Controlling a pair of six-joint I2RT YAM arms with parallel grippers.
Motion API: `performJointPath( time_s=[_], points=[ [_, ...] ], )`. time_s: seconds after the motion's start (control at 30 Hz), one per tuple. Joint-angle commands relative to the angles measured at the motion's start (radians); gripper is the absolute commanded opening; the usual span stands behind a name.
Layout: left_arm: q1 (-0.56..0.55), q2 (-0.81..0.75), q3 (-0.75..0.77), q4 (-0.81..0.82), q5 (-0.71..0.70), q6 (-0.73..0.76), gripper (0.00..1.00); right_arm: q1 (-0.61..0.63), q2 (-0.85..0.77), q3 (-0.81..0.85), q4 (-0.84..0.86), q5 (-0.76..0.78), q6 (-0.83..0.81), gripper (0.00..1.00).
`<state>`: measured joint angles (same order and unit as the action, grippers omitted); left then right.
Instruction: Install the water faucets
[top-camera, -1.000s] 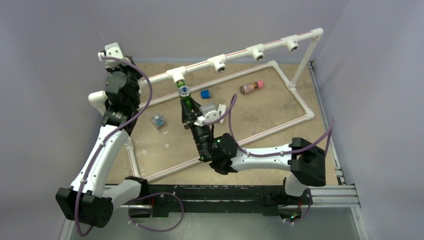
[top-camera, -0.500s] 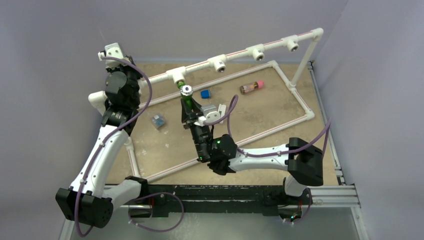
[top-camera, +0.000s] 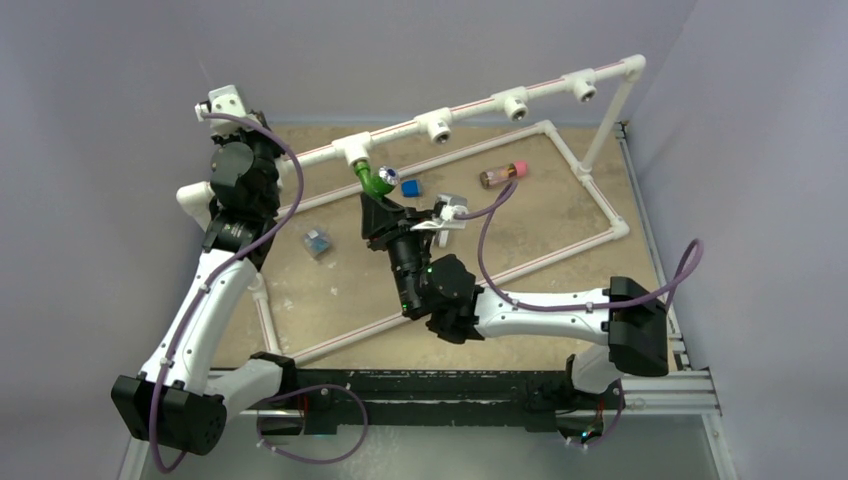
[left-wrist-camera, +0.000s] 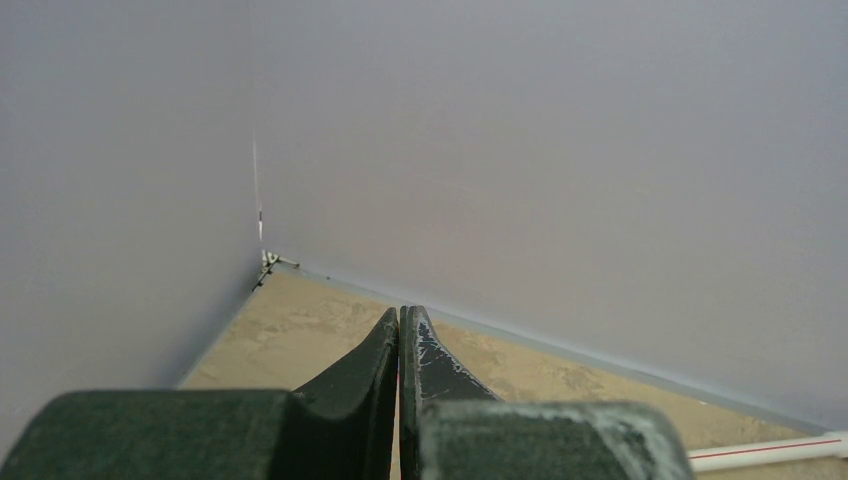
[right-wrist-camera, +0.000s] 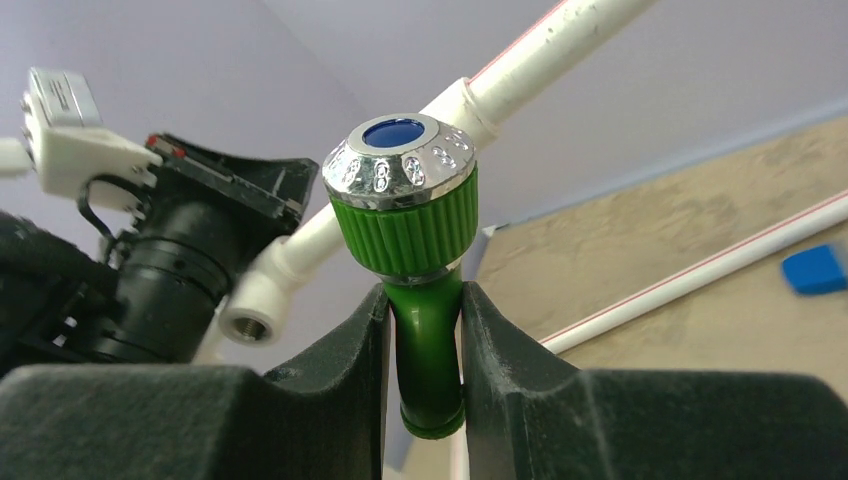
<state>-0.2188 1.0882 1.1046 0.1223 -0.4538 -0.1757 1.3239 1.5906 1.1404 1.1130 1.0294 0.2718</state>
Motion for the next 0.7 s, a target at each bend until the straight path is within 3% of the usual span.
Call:
performJointPath(
  time_s=[0.0,0.37,0.67],
  points=[
    [-0.046,0.021,-0.075,-0.320,0.066,-0.052,0.00,-0.121,-0.023,0.047,-0.251,0.024,0.418,0.00],
    [-0.049,0.012,-0.071,-0.335,0.082,-0.067,0.00,-0.163,-0.043,0.030,-0.466,-0.055,0.877,0.00],
    [-0.073,0.006,-0.073,-0.342,0.088,-0.072,0.00,-0.180,-0.051,0.052,-0.546,-0.129,1.125,0.00]
  ],
)
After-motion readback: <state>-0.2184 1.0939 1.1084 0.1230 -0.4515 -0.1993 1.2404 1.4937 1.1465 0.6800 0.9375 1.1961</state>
